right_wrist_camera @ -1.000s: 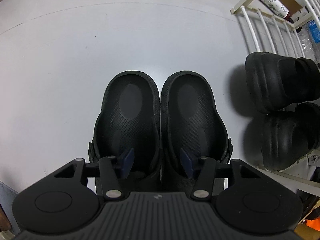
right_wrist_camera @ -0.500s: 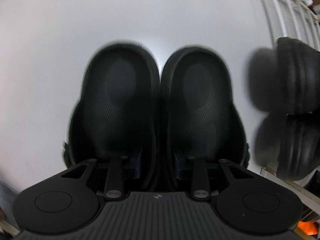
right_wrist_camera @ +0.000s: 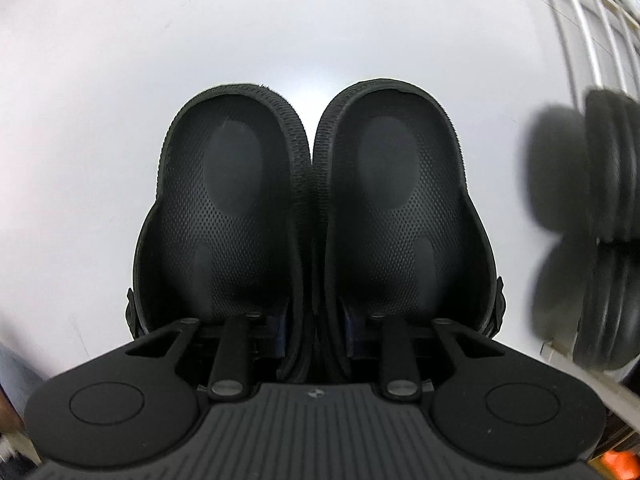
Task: Organize scattered shoes
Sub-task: 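Close the right gripper on both black clog heels, then lift the black clogs off the floor with the right gripper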
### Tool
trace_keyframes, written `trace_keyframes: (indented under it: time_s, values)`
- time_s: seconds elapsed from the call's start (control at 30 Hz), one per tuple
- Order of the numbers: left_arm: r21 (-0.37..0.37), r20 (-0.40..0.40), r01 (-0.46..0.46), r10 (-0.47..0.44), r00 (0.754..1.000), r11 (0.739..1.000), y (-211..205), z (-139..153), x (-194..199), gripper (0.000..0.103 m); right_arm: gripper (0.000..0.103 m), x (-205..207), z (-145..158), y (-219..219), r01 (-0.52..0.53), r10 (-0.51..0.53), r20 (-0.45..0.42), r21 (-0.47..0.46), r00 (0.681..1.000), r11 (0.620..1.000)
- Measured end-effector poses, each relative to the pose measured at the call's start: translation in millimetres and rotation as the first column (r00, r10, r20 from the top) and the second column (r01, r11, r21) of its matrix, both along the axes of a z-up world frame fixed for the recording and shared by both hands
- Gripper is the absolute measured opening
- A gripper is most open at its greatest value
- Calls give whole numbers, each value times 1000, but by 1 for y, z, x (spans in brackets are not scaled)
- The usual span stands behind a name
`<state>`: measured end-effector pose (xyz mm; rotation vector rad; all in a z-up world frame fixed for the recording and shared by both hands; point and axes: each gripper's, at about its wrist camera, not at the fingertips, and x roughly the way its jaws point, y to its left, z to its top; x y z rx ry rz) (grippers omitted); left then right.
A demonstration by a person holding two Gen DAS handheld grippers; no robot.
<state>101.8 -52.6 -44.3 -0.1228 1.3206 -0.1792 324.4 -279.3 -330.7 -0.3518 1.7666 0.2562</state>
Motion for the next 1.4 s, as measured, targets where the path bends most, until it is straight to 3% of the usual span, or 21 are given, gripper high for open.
trace_keyframes:
  time_s: [0.23, 0.5, 0.7, 0.9, 1.1, 1.4]
  values:
    - [-7, -13, -13, 13, 1000, 1000, 6, -3, -1, 97, 46, -9, -16, 14, -71, 64, -91, -78, 994, 994]
    - [-20, -13, 1, -1, 1000, 1000, 1, -4, 3, 97, 40, -9, -13, 21, -112, 105, -96, -73, 990, 991]
    - [-19, 6, 7, -6, 1000, 1000, 0, 0, 3, 97, 34, -11, 10, 16, -15, 18, 31, -74, 999, 997]
    - [9, 14, 15, -15, 1000, 1000, 1, -2, 2, 97, 27, -17, 59, 13, 66, -65, 192, 3, 979, 998]
    - [19, 28, -7, 7, 1000, 1000, 9, 3, -5, 97, 27, -30, 112, 18, 122, -140, 364, 74, 921, 990]
    - [9, 66, -7, 6, 998, 1000, 13, 17, -15, 97, 27, -85, 171, 41, 142, -189, 496, 132, 848, 981]
